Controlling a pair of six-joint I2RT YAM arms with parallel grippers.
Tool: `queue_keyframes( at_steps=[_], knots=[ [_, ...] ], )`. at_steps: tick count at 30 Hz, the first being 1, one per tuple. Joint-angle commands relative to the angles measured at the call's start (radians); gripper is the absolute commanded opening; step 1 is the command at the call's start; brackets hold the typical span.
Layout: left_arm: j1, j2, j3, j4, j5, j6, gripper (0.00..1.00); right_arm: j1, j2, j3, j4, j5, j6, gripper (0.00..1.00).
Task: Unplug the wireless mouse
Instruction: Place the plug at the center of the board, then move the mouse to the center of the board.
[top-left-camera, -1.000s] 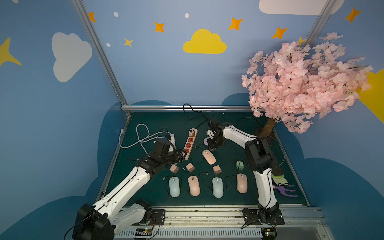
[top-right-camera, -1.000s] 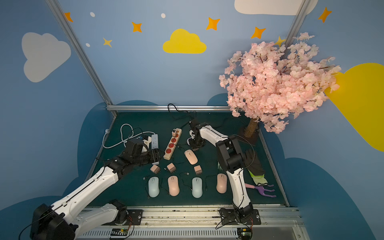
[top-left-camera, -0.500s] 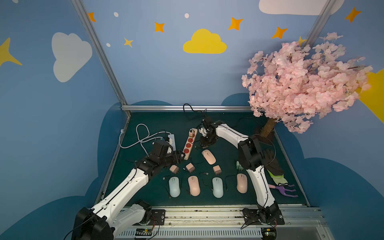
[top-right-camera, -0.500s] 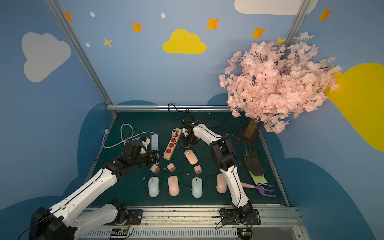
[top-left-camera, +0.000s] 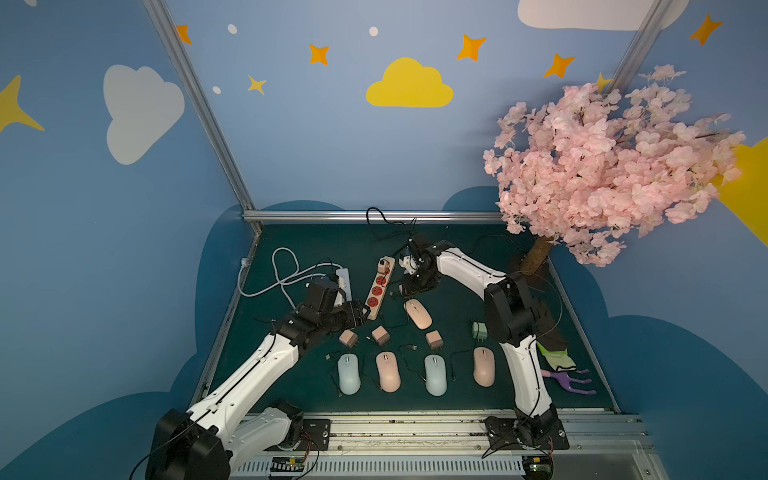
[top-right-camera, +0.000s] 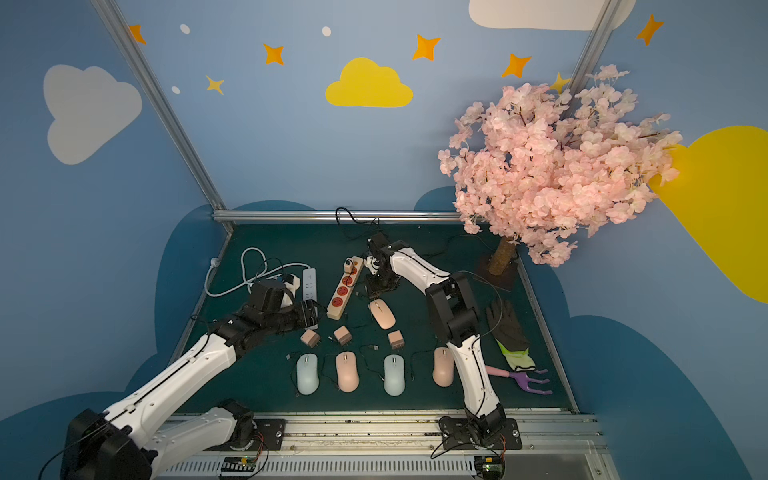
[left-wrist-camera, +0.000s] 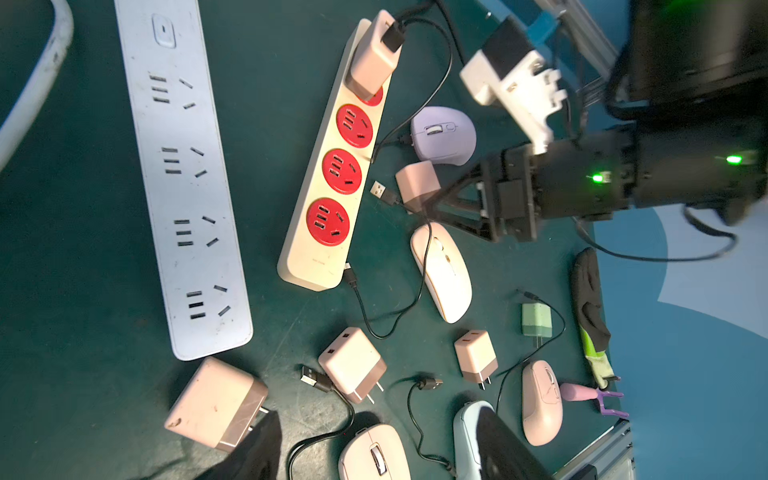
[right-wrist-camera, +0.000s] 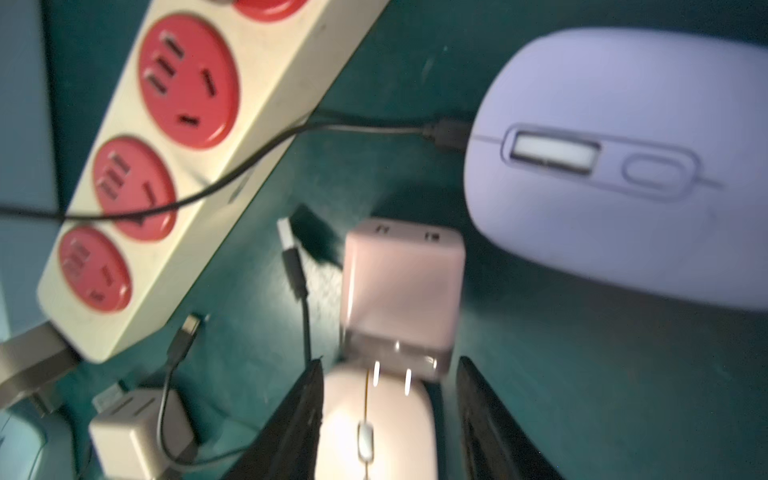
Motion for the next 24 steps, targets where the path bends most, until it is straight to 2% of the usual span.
queue_keyframes(
  at_steps=[1, 5, 9, 12, 14, 16, 18, 19, 24],
  knots=[
    [0.012, 0.068, 0.062, 0.004, 0.019, 0.038, 0.72, -0.002, -0.157, -0.083, 0.065, 0.044, -0.088, 0.52],
    [0.027, 0.164, 0.116, 0.040, 0.065, 0.054, 0.71, -0.005, -0.200, -0.147, 0.118, 0.121, -0.213, 0.56],
    [0.041, 0.273, 0.195, 0.046, 0.120, 0.068, 0.70, -0.025, -0.143, -0.099, 0.102, 0.167, -0.338, 0.60],
    [0.046, 0.348, 0.261, 0.037, 0.142, 0.090, 0.69, -0.053, -0.106, -0.057, 0.092, 0.121, -0.390, 0.65],
    [0.046, 0.391, 0.302, 0.020, 0.163, 0.100, 0.68, -0.071, -0.092, -0.049, 0.107, 0.090, -0.484, 0.73],
    [0.044, 0.414, 0.329, 0.009, 0.190, 0.105, 0.67, -0.091, -0.075, -0.032, 0.118, 0.070, -0.542, 0.75],
    [0.043, 0.415, 0.337, 0.006, 0.207, 0.116, 0.67, -0.110, -0.047, 0.014, 0.093, 0.029, -0.590, 0.96],
    [0.041, 0.406, 0.336, 0.007, 0.202, 0.130, 0.67, -0.121, -0.028, 0.041, 0.077, 0.005, -0.614, 0.98],
    [0.039, 0.375, 0.338, 0.026, 0.115, 0.221, 0.68, -0.158, 0.069, 0.179, 0.009, -0.071, -0.707, 0.99]
  ],
)
